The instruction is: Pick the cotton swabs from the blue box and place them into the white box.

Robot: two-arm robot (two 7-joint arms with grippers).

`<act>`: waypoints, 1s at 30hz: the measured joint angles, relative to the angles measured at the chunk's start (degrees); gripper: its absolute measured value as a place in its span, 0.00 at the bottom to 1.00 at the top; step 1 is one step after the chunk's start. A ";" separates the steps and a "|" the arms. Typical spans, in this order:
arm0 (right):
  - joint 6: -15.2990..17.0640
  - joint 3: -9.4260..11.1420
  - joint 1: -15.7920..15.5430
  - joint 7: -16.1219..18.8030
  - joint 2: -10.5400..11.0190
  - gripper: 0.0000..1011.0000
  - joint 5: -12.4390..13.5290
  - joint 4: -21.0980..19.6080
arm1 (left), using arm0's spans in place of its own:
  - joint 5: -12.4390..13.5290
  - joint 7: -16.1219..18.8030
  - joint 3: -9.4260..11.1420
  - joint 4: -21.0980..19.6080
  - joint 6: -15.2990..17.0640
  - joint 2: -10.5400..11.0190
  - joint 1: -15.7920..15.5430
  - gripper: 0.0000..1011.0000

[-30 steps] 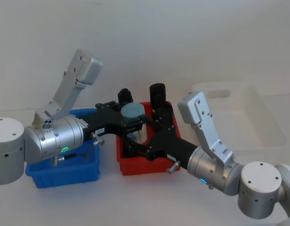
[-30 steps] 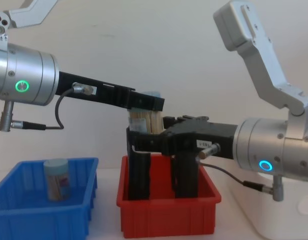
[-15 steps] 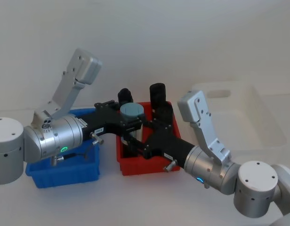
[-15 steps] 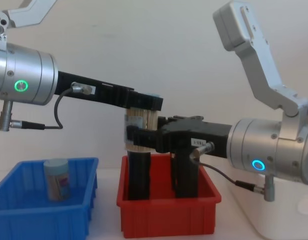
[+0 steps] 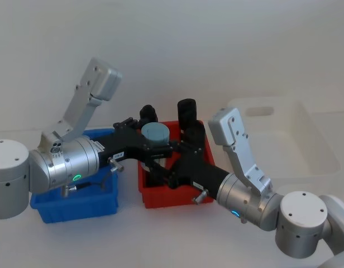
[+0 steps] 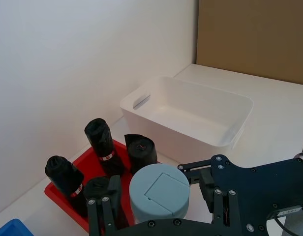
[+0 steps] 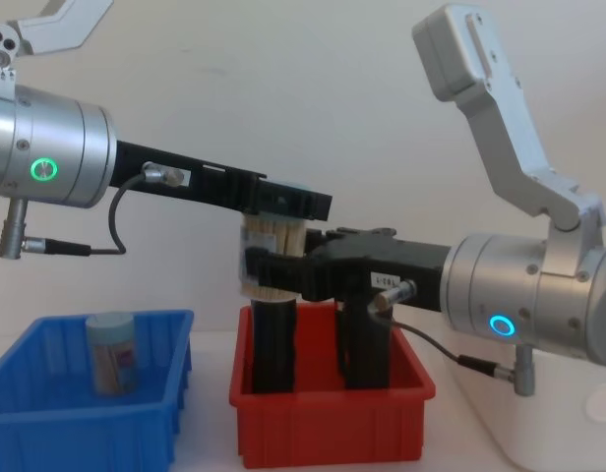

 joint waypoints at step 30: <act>0.92 3.09 -4.32 -9.08 5.00 0.63 0.72 -5.36 | 0.05 0.01 -0.01 0.00 0.01 0.01 0.00 0.99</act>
